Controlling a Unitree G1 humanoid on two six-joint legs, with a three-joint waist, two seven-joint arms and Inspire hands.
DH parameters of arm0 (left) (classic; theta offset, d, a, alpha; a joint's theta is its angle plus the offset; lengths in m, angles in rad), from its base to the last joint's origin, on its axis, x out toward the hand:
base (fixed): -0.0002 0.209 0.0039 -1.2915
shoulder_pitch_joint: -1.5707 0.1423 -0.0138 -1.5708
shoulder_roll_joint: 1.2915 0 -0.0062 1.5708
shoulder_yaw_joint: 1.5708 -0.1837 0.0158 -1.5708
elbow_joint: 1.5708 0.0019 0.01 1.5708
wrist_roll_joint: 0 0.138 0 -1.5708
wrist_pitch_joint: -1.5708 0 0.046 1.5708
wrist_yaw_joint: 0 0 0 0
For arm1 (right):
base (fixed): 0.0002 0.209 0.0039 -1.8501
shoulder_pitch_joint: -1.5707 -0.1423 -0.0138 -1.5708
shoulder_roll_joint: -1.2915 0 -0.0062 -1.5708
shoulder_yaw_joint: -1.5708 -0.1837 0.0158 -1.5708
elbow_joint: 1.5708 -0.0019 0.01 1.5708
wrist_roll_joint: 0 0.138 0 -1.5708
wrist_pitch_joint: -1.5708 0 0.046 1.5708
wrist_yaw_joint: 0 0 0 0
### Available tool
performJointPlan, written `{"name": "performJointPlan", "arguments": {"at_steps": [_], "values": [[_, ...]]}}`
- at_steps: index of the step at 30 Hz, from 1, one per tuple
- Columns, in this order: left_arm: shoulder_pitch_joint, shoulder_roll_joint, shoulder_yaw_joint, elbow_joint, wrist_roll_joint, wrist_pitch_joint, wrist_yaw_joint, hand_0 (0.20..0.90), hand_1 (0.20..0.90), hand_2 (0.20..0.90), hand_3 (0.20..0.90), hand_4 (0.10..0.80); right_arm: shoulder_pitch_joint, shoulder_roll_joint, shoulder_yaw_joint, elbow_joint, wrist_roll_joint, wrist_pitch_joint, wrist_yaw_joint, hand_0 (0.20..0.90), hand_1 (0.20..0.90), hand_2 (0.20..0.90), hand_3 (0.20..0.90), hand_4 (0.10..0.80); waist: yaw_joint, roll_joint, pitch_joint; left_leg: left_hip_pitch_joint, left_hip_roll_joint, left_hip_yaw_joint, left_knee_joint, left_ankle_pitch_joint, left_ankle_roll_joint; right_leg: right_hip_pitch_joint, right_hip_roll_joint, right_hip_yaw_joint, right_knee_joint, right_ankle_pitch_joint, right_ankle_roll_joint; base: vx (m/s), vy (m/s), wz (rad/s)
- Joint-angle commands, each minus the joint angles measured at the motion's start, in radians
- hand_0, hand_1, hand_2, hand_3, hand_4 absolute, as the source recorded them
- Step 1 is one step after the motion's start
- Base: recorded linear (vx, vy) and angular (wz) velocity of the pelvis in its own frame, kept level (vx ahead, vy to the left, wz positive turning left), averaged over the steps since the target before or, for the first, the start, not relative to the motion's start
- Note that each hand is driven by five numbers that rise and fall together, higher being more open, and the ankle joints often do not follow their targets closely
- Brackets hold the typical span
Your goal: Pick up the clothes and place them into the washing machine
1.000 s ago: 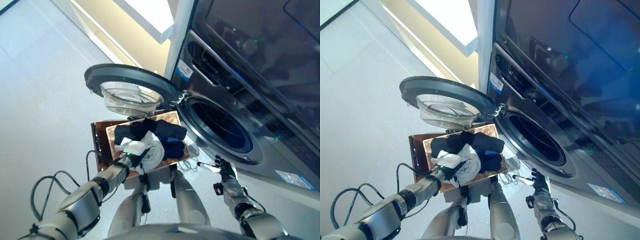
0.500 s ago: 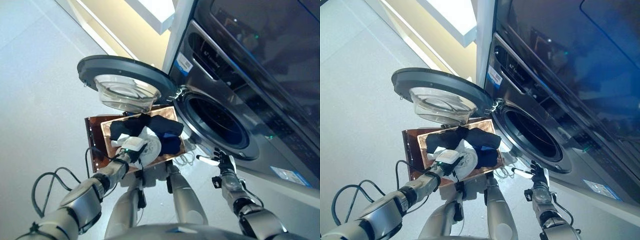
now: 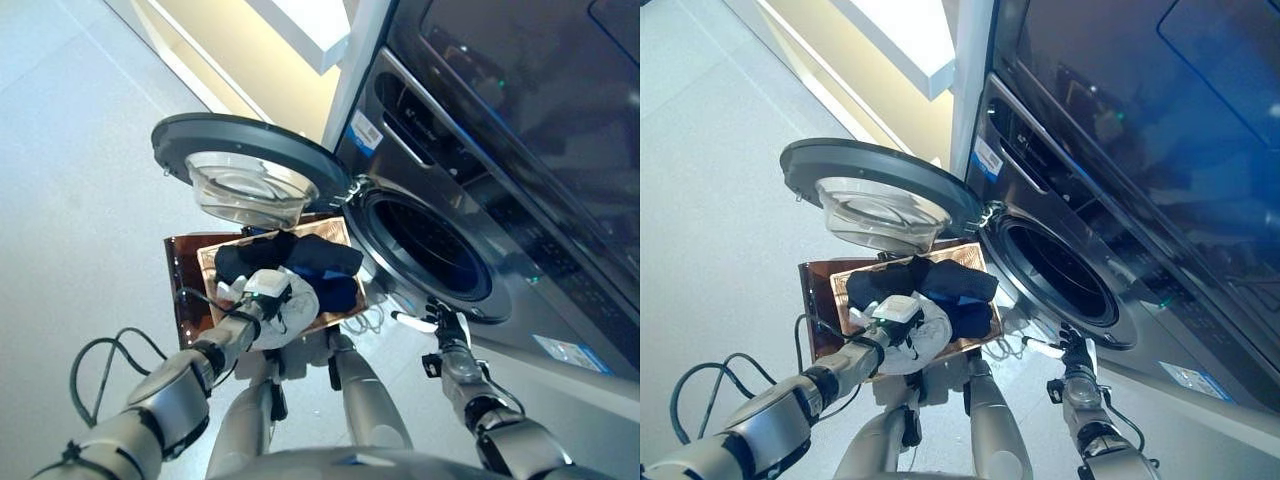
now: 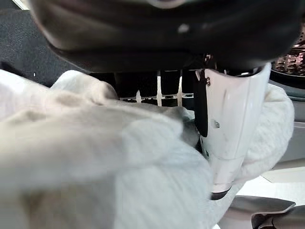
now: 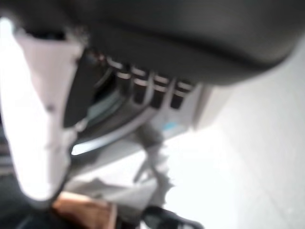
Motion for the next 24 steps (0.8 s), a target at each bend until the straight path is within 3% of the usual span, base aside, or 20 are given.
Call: {"name": "performJointPlan", "arguments": {"at_steps": [1, 7, 24], "values": [[0.058, -0.04, 0.049, 0.036, 0.017, -0.013, -0.023, 0.2, 0.2, 0.2, 0.2, 0.3, 0.003, -0.043, -0.007, -0.004, 0.028, -0.028, -0.024, 0.9, 0.9, 0.9, 0.9, 0.8, -0.008, 0.006, -0.009, -0.109, 0.0, -0.039, 0.107, -0.028, -0.089, 0.038, -0.016, -0.028, -0.121, 0.109, 0.011, 0.0, 0.0, 0.0], [0.079, -0.041, 0.071, 0.032, -0.002, -0.017, -0.035, 0.2, 0.2, 0.2, 0.2, 0.3, 0.014, -0.045, -0.014, 0.018, 0.02, -0.021, -0.015, 0.9, 0.9, 0.9, 0.9, 0.8, -0.004, 0.002, -0.032, -0.073, 0.002, -0.043, 0.098, -0.029, -0.09, 0.075, -0.016, -0.032, -0.123, 0.102, 0.012, 0.034, -0.009, 0.02], [0.199, -0.027, 0.249, -0.008, -0.235, -0.079, -0.064, 0.2, 0.2, 0.2, 0.2, 0.3, 0.062, -0.007, -0.047, 0.095, 0.033, -0.018, 0.009, 0.9, 0.9, 0.9, 0.9, 0.8, 0.036, -0.013, -0.089, 0.156, -0.002, -0.064, 0.002, -0.025, -0.097, 0.321, -0.02, -0.073, -0.216, 0.082, 0.021, 0.065, -0.012, 0.08]]}}
